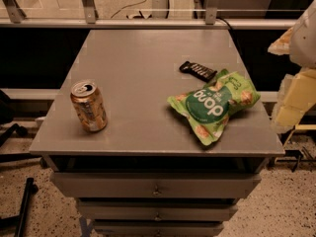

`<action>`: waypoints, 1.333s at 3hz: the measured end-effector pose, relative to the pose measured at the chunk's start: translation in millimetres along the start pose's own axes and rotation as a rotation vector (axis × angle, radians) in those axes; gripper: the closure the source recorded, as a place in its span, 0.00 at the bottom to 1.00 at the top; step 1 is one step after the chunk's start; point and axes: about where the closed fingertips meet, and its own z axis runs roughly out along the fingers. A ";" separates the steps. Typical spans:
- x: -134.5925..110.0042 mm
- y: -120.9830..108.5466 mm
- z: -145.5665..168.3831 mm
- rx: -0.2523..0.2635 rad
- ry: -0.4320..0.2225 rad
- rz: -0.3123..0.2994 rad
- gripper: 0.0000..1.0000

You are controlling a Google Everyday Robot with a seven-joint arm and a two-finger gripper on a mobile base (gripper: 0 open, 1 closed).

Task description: Move green rice chip bag near orange can

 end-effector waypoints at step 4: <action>-22.2 -41.3 63.3 -0.070 -0.081 -0.503 0.00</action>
Offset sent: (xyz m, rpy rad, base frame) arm 0.0453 -0.0046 -0.0181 -0.0253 -0.0609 0.3236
